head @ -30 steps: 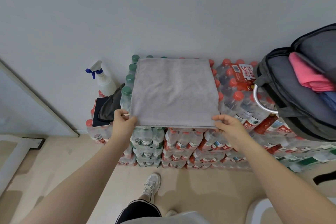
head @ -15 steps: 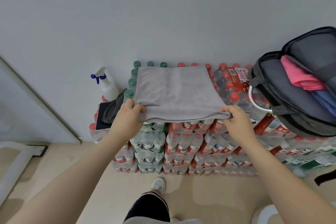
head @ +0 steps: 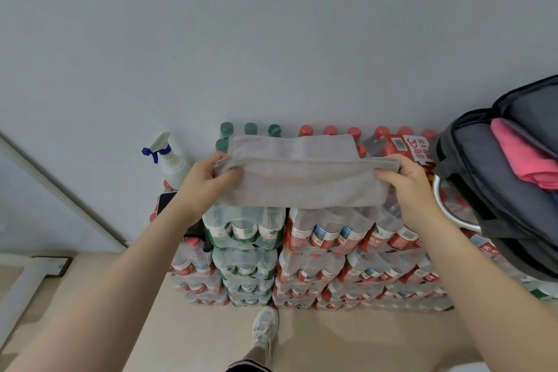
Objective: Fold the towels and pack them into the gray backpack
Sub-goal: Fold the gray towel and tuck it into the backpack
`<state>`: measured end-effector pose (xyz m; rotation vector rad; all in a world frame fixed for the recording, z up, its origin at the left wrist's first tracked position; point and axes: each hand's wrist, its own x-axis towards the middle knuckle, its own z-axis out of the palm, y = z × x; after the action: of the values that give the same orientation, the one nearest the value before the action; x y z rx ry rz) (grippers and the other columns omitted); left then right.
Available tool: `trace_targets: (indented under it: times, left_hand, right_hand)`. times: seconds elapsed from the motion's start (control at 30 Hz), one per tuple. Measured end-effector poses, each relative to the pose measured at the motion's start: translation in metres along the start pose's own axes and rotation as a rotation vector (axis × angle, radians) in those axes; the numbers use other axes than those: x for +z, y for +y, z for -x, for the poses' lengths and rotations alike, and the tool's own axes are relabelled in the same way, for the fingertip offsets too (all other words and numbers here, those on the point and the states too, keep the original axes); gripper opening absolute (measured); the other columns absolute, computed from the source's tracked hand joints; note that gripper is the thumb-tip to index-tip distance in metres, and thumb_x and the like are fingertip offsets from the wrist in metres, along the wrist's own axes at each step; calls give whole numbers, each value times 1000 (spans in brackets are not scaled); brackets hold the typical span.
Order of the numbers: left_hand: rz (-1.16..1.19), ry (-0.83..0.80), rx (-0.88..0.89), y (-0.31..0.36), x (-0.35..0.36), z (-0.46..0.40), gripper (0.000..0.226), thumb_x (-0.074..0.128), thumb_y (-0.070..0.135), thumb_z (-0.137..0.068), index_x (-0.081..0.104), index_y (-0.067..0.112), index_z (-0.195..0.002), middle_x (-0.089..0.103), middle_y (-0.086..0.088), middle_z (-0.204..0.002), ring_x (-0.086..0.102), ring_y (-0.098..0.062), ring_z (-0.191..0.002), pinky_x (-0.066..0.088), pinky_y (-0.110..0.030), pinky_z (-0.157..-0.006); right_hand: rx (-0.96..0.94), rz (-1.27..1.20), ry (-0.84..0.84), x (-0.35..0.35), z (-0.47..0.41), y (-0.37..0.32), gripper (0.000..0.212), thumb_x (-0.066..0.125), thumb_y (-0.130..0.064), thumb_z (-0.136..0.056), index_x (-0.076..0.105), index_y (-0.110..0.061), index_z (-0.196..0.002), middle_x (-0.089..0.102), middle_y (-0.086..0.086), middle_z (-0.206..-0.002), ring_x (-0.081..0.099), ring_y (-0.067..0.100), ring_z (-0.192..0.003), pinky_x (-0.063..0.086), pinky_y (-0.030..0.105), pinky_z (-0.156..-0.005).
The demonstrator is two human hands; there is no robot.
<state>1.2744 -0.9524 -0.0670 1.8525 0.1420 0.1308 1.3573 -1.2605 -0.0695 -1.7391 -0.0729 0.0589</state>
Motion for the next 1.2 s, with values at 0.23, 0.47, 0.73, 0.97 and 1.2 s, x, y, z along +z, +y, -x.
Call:
trace_targets:
  times: [0.23, 0.47, 0.73, 0.97, 1.2]
  left_hand:
    - [-19, 97, -173, -5, -7, -78, 12, 55, 24, -91, 64, 20, -86, 68, -3, -86, 62, -20, -79, 53, -34, -73]
    - [-437, 24, -199, -22, -5, -129, 25, 47, 20, -94, 49, 15, -69, 51, -1, -69, 46, -19, -68, 36, -28, -59]
    - [-584, 48, -207, -25, -4, -151, 19, 40, 12, -91, 45, 10, -72, 46, -2, -64, 41, -18, -60, 31, -24, -51]
    - [-697, 71, -214, -32, 0, -165, 16, 37, 10, -91, 52, 3, -92, 52, -8, -70, 44, -27, -70, 34, -31, -56]
    - [-1146, 135, 438, -31, 35, -151, 49, 37, 18, -66, 57, 7, -109, 61, -18, -115, 61, -36, -102, 52, -43, -78]
  right_hand:
    - [98, 51, 25, 25, -79, 4, 15, 58, -7, -88, 61, -21, -83, 65, 3, -91, 61, 19, -85, 50, 38, -80]
    - [215, 329, 71, 37, -128, 29, 13, 59, -18, -88, 58, -10, -98, 64, 9, -100, 60, 25, -92, 49, 40, -86]
    - [191, 758, -7, 43, -147, 19, 24, 47, -21, -95, 48, -10, -73, 57, 10, -83, 50, 24, -79, 32, 30, -67]
    - [211, 948, -15, 52, -154, 20, 16, 40, -26, -97, 45, -12, -91, 62, 20, -106, 57, 35, -100, 41, 37, -77]
    - [-232, 1168, 87, 101, -129, -3, 41, 39, -28, -92, 50, -3, -122, 55, 19, -124, 52, 38, -113, 38, 45, -96]
